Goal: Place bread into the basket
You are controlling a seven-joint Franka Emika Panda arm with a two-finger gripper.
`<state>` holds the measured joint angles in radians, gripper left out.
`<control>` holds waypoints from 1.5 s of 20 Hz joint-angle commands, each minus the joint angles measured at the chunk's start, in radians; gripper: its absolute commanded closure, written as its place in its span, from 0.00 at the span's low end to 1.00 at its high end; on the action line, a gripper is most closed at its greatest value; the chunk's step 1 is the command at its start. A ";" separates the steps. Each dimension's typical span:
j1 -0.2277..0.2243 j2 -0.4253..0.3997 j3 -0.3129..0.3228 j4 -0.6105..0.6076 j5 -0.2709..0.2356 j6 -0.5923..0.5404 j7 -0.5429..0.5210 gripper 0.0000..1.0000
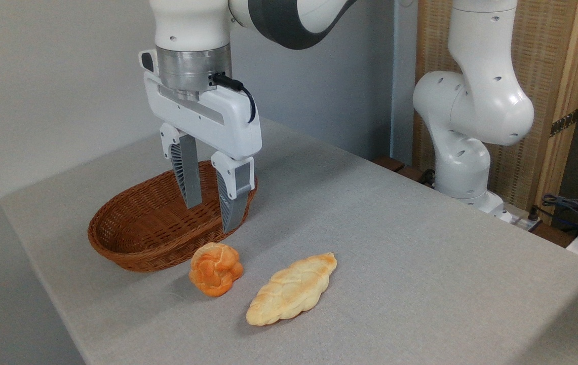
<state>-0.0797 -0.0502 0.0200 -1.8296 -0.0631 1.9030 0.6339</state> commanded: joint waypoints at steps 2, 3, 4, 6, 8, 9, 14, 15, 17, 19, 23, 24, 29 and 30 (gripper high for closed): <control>0.008 0.006 0.000 0.012 -0.020 -0.002 0.024 0.00; 0.008 0.006 0.000 0.012 -0.021 -0.002 0.024 0.00; 0.008 0.006 0.000 0.012 -0.020 -0.001 0.024 0.00; 0.008 0.006 0.000 0.012 -0.021 -0.001 0.024 0.00; 0.008 0.007 0.000 0.012 -0.021 -0.002 0.024 0.00; 0.008 0.007 0.000 0.010 -0.021 -0.004 0.024 0.00; 0.006 0.016 -0.003 0.012 -0.021 -0.002 0.026 0.00; 0.006 0.016 -0.003 0.012 -0.021 -0.002 0.026 0.00; 0.006 0.016 -0.003 0.012 -0.021 -0.002 0.024 0.00; 0.006 0.016 -0.003 0.010 -0.021 -0.004 0.024 0.00; 0.006 0.015 -0.003 0.012 -0.021 0.004 0.024 0.00; 0.006 0.015 -0.003 0.012 -0.021 0.004 0.024 0.00; 0.005 0.024 -0.006 0.012 -0.021 0.005 0.026 0.00; 0.005 0.029 -0.009 0.012 -0.020 0.007 0.026 0.00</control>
<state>-0.0799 -0.0363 0.0181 -1.8288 -0.0631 1.9033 0.6339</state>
